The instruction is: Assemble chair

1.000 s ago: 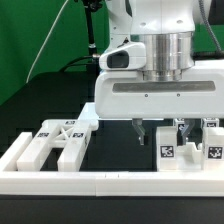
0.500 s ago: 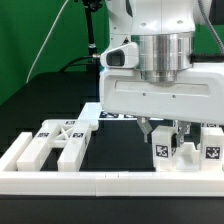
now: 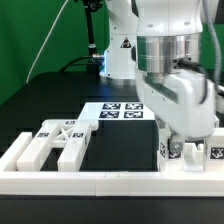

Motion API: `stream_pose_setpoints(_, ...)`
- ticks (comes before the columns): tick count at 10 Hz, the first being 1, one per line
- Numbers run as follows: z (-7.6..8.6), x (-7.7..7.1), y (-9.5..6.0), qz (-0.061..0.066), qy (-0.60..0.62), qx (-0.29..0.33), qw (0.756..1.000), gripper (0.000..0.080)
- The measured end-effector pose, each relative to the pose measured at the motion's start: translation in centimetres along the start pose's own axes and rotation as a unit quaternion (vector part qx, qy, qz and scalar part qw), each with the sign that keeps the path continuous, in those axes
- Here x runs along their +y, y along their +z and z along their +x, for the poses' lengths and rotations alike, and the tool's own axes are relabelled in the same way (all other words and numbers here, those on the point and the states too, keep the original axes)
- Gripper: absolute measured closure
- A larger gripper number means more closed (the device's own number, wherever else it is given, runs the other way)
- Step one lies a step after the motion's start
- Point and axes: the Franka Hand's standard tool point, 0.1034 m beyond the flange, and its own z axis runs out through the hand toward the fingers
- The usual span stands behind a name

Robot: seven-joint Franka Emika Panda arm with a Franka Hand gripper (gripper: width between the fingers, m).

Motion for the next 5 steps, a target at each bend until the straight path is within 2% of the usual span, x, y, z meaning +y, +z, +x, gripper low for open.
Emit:
stream_pose_setpoints(1,0.03,-0.06,-0.06,0.001,0.095,-0.007,0.995,0.0512)
stream_pose_setpoints(3,0.28,0.25,0.04,0.000,0.177,-0.017,0.984,0.0511)
stream_pose_setpoints(5,0.37,0.44,0.02,-0.002,0.182,-0.015,0.983,0.0505)
